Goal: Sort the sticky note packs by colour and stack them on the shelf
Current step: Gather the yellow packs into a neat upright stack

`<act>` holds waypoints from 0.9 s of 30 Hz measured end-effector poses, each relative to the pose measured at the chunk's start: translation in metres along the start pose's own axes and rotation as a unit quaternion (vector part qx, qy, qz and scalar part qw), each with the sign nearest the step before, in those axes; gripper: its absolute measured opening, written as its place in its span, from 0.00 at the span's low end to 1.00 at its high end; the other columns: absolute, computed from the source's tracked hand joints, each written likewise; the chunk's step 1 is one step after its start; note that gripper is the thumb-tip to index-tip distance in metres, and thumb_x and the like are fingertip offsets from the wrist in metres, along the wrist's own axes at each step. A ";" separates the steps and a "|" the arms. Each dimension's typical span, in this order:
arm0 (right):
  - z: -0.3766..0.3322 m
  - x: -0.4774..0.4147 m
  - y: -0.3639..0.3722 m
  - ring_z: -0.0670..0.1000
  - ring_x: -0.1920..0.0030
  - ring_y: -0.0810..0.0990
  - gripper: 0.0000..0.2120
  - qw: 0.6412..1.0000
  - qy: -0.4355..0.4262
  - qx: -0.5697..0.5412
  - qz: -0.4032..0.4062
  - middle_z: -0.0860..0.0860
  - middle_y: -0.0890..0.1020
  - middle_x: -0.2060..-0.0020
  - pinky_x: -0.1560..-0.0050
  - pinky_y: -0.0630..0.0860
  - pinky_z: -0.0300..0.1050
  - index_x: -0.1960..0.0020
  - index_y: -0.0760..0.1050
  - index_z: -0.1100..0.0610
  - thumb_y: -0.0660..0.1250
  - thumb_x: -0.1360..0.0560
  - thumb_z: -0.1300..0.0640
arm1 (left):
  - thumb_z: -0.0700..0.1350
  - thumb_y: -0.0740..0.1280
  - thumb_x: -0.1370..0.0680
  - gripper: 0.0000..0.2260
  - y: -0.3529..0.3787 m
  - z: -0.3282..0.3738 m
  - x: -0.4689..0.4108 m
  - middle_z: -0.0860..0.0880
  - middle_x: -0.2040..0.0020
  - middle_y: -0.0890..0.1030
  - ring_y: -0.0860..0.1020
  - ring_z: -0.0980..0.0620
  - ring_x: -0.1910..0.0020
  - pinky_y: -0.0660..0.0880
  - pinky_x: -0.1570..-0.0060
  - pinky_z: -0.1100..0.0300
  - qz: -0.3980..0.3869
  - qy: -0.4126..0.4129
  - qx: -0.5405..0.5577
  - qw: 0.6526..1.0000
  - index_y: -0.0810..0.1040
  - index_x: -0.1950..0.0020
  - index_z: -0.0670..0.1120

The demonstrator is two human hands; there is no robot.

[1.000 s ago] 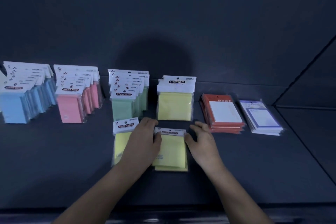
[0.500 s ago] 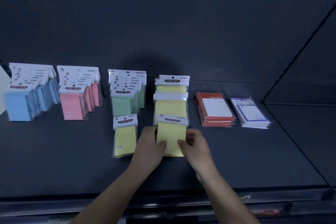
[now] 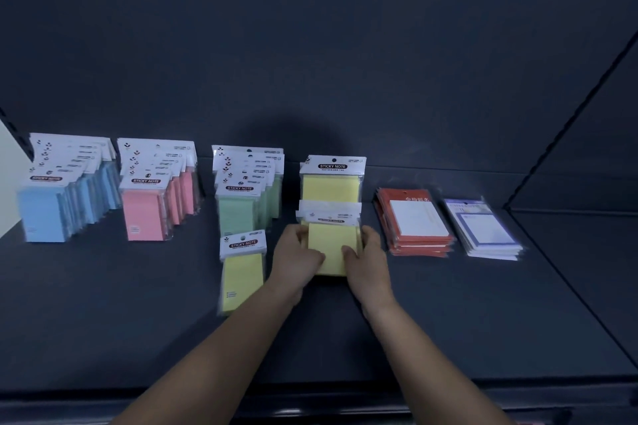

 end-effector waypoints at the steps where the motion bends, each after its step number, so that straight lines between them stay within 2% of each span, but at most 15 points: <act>1: 0.001 -0.001 0.000 0.52 0.42 0.75 0.17 0.999 0.009 -0.046 -0.002 0.53 0.77 0.44 0.39 0.72 0.52 0.38 0.66 0.54 0.62 0.24 0.66 | 0.28 0.67 0.30 0.22 -0.001 -0.001 -0.001 0.45 0.45 0.76 0.73 0.57 0.57 0.71 0.65 0.67 0.009 -0.009 0.036 0.999 0.69 0.40 0.44; 4: 0.001 -0.005 -0.002 0.38 0.52 0.75 0.22 0.988 0.007 -0.153 -0.007 0.45 0.76 0.49 0.50 0.74 0.35 0.43 0.65 0.47 0.62 0.26 0.71 | 0.28 0.68 0.30 0.30 -0.004 -0.004 -0.004 0.49 0.46 0.73 0.73 0.61 0.57 0.71 0.70 0.70 0.020 -0.003 0.082 0.996 0.62 0.33 0.46; 6: 0.003 -0.008 -0.004 0.35 0.52 0.74 0.24 0.985 -0.008 -0.173 0.003 0.43 0.75 0.49 0.54 0.73 0.30 0.41 0.65 0.46 0.63 0.27 0.71 | 0.29 0.69 0.30 0.35 -0.005 -0.003 -0.006 0.50 0.46 0.73 0.74 0.59 0.53 0.73 0.69 0.72 0.018 0.027 0.060 0.998 0.59 0.28 0.46; 8: 0.003 -0.011 -0.005 0.38 0.48 0.73 0.26 0.984 -0.028 -0.175 0.018 0.46 0.74 0.46 0.51 0.71 0.29 0.35 0.64 0.51 0.65 0.27 0.71 | 0.30 0.70 0.31 0.33 -0.004 0.002 -0.011 0.48 0.42 0.71 0.74 0.51 0.44 0.78 0.54 0.63 0.024 0.079 -0.001 0.997 0.64 0.29 0.48; 10: 0.002 -0.016 -0.005 0.41 0.45 0.72 0.28 0.983 -0.047 -0.174 0.031 0.49 0.73 0.43 0.47 0.71 0.29 0.31 0.62 0.55 0.65 0.27 0.71 | 0.31 0.70 0.31 0.33 -0.002 0.007 -0.016 0.48 0.39 0.67 0.69 0.47 0.37 0.74 0.40 0.50 0.023 0.122 -0.056 0.991 0.65 0.29 0.48; 13: -0.004 -0.027 -0.002 0.43 0.43 0.72 0.31 0.981 -0.073 -0.172 0.045 0.51 0.73 0.41 0.45 0.69 0.26 0.29 0.60 0.57 0.65 0.27 0.72 | 0.32 0.70 0.30 0.33 -0.001 0.013 -0.026 0.46 0.35 0.64 0.65 0.48 0.33 0.66 0.33 0.50 0.027 0.165 -0.079 0.983 0.61 0.28 0.46; 16: -0.005 -0.037 0.005 0.47 0.38 0.72 0.31 0.982 -0.077 -0.164 0.044 0.52 0.72 0.39 0.37 0.69 0.35 0.29 0.59 0.58 0.66 0.28 0.72 | 0.33 0.69 0.27 0.32 0.002 0.014 -0.038 0.46 0.31 0.61 0.61 0.50 0.31 0.59 0.31 0.60 0.035 0.164 -0.088 0.982 0.59 0.27 0.46; 19: -0.004 -0.048 0.012 0.50 0.32 0.67 0.32 0.986 -0.072 -0.146 0.037 0.54 0.69 0.33 0.30 0.65 0.48 0.27 0.57 0.59 0.65 0.27 0.70 | 0.32 0.65 0.26 0.31 0.010 0.015 -0.047 0.46 0.30 0.65 0.65 0.51 0.32 0.62 0.30 0.56 -0.002 0.128 -0.021 0.992 0.57 0.26 0.46; 21: -0.006 -0.056 0.016 0.48 0.31 0.66 0.35 0.988 -0.057 -0.143 0.018 0.53 0.67 0.30 0.30 0.65 0.45 0.25 0.53 0.58 0.64 0.27 0.68 | 0.30 0.64 0.26 0.32 0.013 0.016 -0.052 0.47 0.31 0.67 0.68 0.53 0.34 0.65 0.33 0.59 -0.014 0.124 0.006 0.992 0.55 0.26 0.45; 23: -0.011 -0.063 0.018 0.48 0.35 0.69 0.35 0.986 -0.040 -0.160 0.002 0.51 0.70 0.34 0.37 0.67 0.41 0.25 0.53 0.56 0.62 0.29 0.68 | 0.30 0.65 0.26 0.35 0.013 0.015 -0.058 0.48 0.30 0.67 0.67 0.55 0.34 0.64 0.35 0.62 -0.009 0.112 0.023 0.993 0.52 0.25 0.45; 25: -0.014 -0.068 0.019 0.51 0.37 0.72 0.35 0.984 -0.034 -0.177 0.010 0.51 0.72 0.38 0.39 0.70 0.44 0.27 0.56 0.55 0.62 0.32 0.65 | 0.30 0.66 0.27 0.37 0.012 0.013 -0.063 0.47 0.29 0.66 0.67 0.54 0.33 0.64 0.32 0.58 -0.009 0.094 0.039 0.995 0.51 0.24 0.45; 27: -0.014 -0.068 0.018 0.50 0.39 0.71 0.35 0.984 -0.041 -0.171 0.026 0.50 0.71 0.41 0.39 0.70 0.44 0.30 0.60 0.54 0.60 0.37 0.61 | 0.30 0.68 0.29 0.38 0.014 0.012 -0.064 0.47 0.29 0.66 0.67 0.52 0.32 0.65 0.31 0.52 -0.019 0.092 0.041 0.995 0.53 0.25 0.47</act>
Point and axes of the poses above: each hand's wrist, its own x-axis away from the middle knuckle, its own y-axis out of the palm, z = x × y, the point moved 4 cm from there along -x, towards the middle knuckle
